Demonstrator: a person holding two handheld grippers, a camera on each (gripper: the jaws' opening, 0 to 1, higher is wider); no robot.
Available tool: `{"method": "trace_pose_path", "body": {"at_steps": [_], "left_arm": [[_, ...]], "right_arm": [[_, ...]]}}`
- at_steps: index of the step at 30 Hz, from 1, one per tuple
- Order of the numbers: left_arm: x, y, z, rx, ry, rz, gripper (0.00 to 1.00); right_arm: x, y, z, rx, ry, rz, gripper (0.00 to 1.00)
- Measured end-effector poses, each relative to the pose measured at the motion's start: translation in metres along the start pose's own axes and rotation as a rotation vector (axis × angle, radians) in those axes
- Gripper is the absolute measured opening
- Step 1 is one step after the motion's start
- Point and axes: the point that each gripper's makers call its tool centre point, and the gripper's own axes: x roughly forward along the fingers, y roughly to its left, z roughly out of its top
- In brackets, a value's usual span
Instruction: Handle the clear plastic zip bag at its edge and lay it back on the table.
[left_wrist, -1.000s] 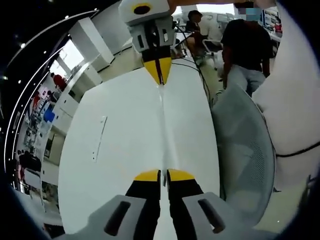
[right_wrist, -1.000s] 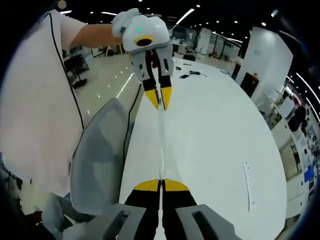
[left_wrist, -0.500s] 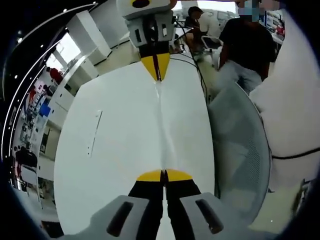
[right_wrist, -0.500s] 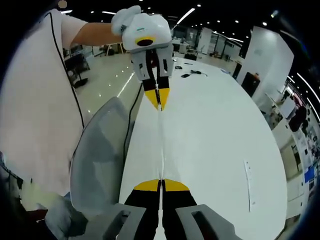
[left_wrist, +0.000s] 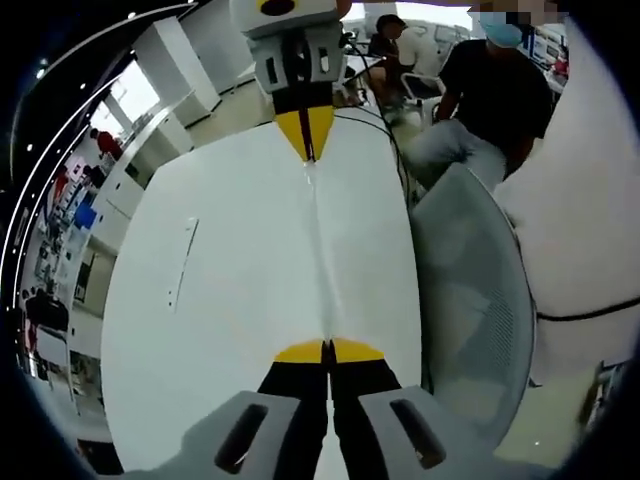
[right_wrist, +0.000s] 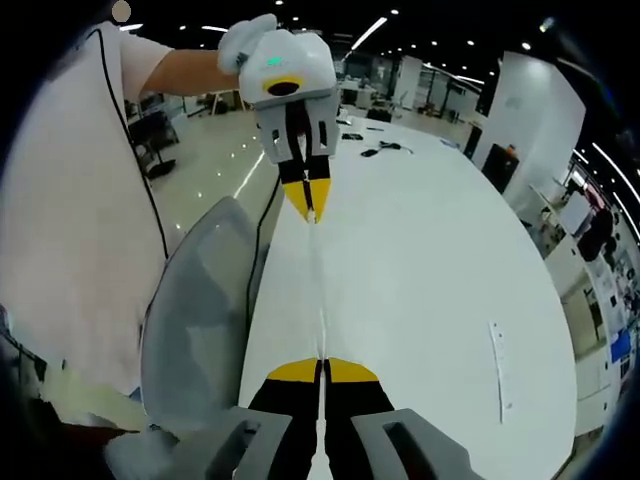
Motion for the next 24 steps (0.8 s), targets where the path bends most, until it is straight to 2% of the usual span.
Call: {"method": "trace_pose_path", "body": {"at_steps": [7,17,20,24], "left_arm": [[0.0001,-0.0031,-0.0018,-0.004,0.003,-0.012,0.00],[-0.0016,0.0016,-0.0035,-0.015,0.023,0.013,0.00],[-0.0020,0.0031,-0.0076,-0.027,0.024,0.017,0.00],[-0.0033,0.0036,-0.0065,-0.037,0.021,0.024,0.00]], "right_arm": [[0.0014,0.0003,0.0000,0.004,-0.003,-0.001,0.00],[0.0065,0.0017,0.0013,0.029,0.018,-0.005,0.00],[0.0072,0.0025,0.0042,0.056,0.008,0.001,0.00],[0.0069,-0.0029,0.0066,0.043,-0.005,-0.019,0.00]]}}
